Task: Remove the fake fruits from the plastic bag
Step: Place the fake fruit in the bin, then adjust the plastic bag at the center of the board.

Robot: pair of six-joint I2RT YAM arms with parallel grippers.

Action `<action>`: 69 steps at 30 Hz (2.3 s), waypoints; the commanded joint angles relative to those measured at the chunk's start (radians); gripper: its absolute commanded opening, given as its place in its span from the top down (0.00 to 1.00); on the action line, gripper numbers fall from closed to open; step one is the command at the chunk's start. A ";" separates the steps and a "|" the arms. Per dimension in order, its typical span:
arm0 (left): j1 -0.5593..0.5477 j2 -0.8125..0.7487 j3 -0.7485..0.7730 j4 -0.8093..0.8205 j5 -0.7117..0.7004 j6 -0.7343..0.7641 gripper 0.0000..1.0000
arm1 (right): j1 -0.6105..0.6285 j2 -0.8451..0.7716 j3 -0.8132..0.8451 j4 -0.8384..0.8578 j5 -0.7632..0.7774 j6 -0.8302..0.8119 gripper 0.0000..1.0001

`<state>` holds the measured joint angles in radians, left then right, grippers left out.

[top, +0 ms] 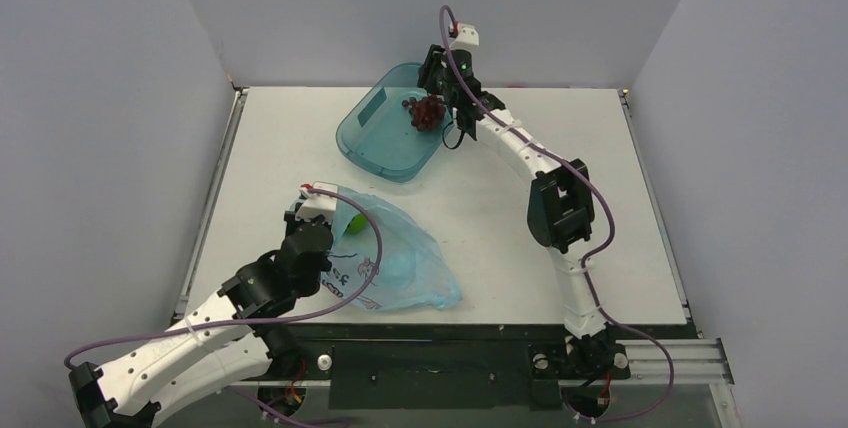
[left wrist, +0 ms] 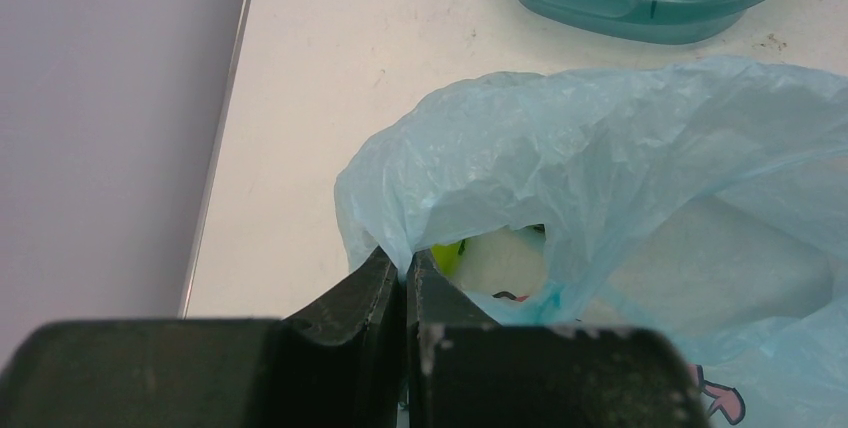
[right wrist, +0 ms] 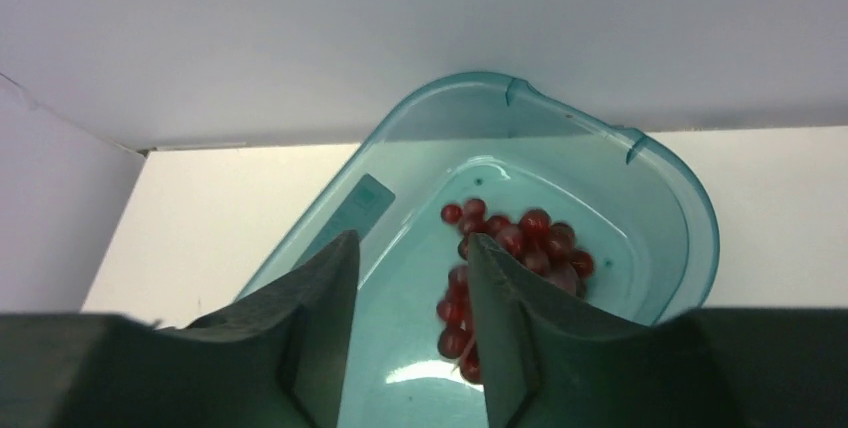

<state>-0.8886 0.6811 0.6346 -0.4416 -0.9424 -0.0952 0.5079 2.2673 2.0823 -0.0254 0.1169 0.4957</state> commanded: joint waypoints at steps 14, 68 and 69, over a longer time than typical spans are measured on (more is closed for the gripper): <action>-0.010 -0.017 0.034 0.029 0.011 0.000 1.00 | 0.135 -0.547 -0.620 -0.022 -0.054 -0.003 0.52; -0.059 -0.018 0.048 0.023 0.095 0.004 1.00 | 0.634 -0.354 -0.997 0.590 0.290 0.455 0.18; -0.060 -0.016 0.047 0.024 0.098 0.006 1.00 | 0.630 -0.342 -0.991 0.586 0.290 0.457 0.20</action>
<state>-0.9390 0.6624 0.6353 -0.4450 -0.8696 -0.0959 1.1511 1.8992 1.0336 0.4797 0.3672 0.9268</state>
